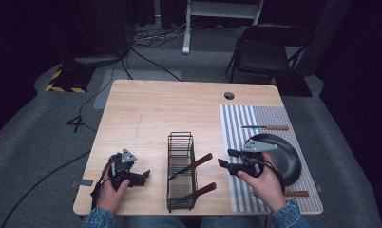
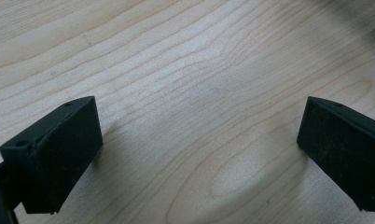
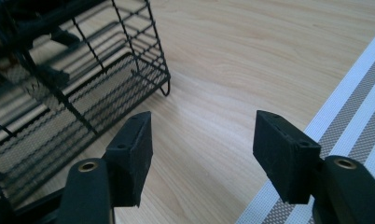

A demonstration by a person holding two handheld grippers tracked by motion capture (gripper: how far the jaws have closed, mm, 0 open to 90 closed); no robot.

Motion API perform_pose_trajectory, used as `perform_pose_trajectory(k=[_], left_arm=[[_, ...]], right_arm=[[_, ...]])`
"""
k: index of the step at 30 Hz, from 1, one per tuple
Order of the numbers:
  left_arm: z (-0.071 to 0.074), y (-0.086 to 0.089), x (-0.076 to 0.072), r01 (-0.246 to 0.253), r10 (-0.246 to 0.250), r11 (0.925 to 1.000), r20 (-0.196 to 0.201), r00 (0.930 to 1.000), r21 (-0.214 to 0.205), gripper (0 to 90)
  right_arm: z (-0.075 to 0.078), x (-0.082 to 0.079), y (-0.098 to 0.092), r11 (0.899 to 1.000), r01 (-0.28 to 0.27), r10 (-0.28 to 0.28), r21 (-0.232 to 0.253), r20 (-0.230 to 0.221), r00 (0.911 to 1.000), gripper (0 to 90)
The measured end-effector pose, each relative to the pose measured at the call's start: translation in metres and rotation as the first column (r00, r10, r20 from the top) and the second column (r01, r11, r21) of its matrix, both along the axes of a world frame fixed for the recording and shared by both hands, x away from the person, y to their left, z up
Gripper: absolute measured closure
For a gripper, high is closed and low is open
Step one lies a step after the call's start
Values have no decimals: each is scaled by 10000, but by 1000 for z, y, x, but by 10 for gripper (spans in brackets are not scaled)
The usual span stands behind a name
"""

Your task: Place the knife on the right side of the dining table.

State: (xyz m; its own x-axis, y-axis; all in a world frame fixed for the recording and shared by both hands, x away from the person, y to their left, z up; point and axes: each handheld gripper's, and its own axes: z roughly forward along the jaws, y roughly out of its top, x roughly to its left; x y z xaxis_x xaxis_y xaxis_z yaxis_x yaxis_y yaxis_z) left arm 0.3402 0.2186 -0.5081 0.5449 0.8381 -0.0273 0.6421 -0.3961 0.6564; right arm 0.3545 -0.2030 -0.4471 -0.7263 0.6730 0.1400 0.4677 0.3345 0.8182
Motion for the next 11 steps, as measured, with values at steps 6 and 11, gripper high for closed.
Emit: perform_pose_trajectory(k=[6,11], left_arm=[[0,0,0,0,0,10000,0,10000,-1,2],[0,0,0,-1,1,10000,0,10000,-2,2]], right_arm=[[-29,-10,11,9986,25,-31,-525,-120,9999,381],[-49,-14,21,9941,111,-135,-1080,-217,9997,381]])
